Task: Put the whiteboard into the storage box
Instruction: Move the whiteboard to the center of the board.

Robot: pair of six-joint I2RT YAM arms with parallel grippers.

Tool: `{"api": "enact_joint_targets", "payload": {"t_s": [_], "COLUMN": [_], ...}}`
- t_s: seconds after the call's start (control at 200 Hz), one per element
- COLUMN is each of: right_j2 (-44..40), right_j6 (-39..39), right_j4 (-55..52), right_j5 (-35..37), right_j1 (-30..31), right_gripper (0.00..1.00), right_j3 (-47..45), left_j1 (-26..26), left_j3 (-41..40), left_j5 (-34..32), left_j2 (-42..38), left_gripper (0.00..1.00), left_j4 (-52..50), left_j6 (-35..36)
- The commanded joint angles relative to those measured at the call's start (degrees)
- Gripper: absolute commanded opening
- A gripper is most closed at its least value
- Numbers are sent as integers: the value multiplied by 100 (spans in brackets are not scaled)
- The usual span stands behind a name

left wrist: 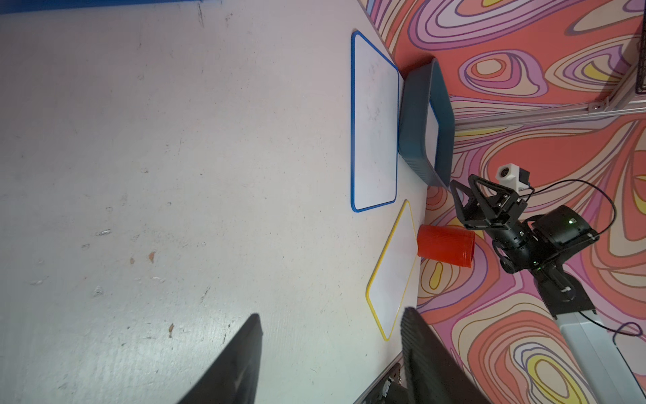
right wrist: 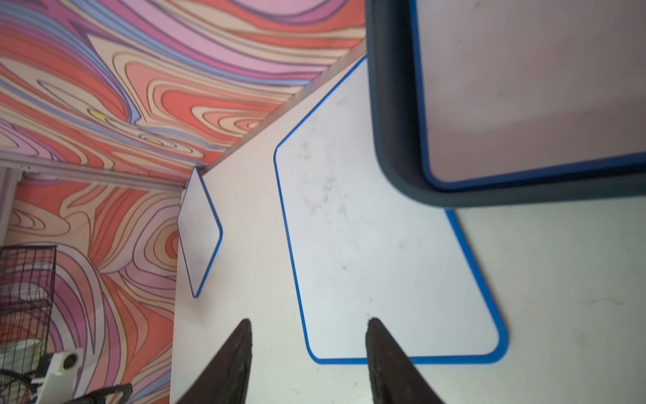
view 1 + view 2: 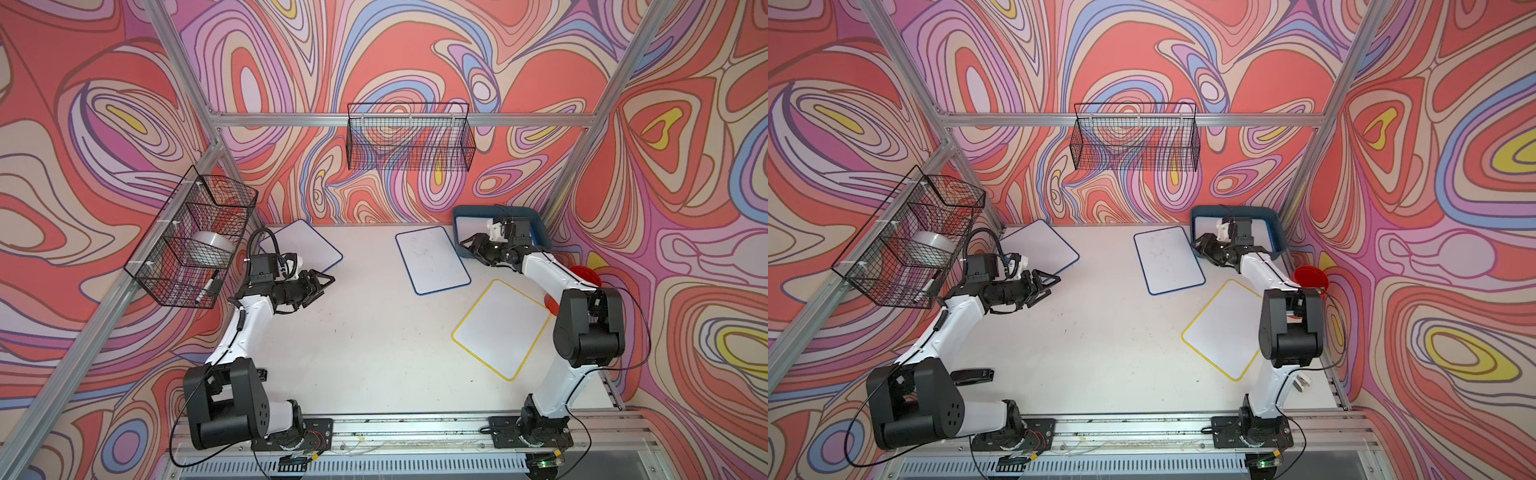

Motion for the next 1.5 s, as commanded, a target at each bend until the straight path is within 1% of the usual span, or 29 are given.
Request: {"api": "enact_joint_targets", "payload": {"t_s": [0.0, 0.08, 0.21, 0.281, 0.411, 0.536, 0.751, 0.897, 0.977, 1.237, 1.347, 1.428, 1.498], "right_j2": [-367, -489, -499, -590, -699, -672, -497, -561, -570, -579, -579, -579, -592], "right_j6": [-260, -285, -359, -408, -315, -335, -397, -343, -292, -270, -265, -270, -287], "right_j4": [226, 587, 1106, 1476, 2207, 2385, 2218, 2251, 2276, 2224, 2199, 2157, 2120], "right_j5": [217, 386, 537, 981, 1317, 1594, 1663, 1674, 1692, 1743, 1745, 1744, 1787], "right_j1": [220, 567, 1059, 1323, 1620, 1937, 2040, 2043, 2043, 2043, 2043, 2043, 2043], "right_gripper": [54, 54, 53, 52, 51, 51, 51, 51, 51, 51, 51, 51, 51], "right_j3": [-462, -882, -1448, -1808, -2364, -2565, -2411, -2474, -2509, -2505, -2490, -2471, -2461], "left_j1": [52, 44, 44, 48, 45, 45, 41, 15, -41, -199, -351, -520, -656], "left_j3": [89, 114, 162, 205, 280, 355, 421, 408, 496, 1357, 1984, 2518, 2970], "left_j5": [-185, -284, -659, -735, -923, -1133, -1244, -872, -1066, -1896, -2079, -2339, -2714], "left_j2": [136, 150, 170, 249, 419, 499, 701, 1076, 1149, 1314, 1850, 2322, 2735], "left_gripper": [59, 59, 59, 59, 59, 59, 59, 59, 59, 60, 58, 56, 55], "left_j4": [-226, -302, -409, -422, -543, -657, -669, -592, -661, -944, -1199, -1465, -1694], "left_j6": [209, 278, 385, 413, 505, 598, 609, 410, 362, 433, 537, 739, 926]}}
